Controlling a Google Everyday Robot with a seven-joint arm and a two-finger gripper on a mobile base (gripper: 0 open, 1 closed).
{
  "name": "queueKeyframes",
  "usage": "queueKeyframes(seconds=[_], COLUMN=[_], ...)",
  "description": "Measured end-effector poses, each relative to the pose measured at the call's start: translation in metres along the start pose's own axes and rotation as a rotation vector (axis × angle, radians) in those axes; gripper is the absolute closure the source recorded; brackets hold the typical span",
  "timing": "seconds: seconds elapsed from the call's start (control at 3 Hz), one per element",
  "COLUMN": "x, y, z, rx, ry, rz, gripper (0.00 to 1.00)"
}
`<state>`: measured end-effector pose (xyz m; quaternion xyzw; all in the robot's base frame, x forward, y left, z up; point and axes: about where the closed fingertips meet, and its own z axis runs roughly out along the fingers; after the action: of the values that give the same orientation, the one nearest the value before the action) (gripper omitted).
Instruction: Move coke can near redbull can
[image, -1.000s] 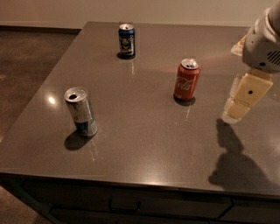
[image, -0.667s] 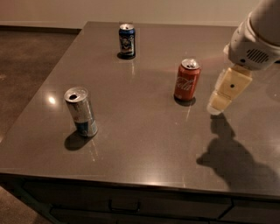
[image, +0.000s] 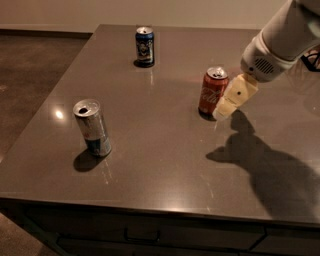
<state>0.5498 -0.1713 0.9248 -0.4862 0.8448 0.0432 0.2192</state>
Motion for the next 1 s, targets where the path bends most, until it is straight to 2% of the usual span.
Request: queueKeyframes(seconds=[0.67, 1.0], x=[-0.031, -0.041], y=[-0.019, -0.027], z=[0.035, 0.043], rx=[-0.004, -0.033], ry=[-0.075, -0.107], rz=[0.026, 0.027], gripper=[0.00, 0.15])
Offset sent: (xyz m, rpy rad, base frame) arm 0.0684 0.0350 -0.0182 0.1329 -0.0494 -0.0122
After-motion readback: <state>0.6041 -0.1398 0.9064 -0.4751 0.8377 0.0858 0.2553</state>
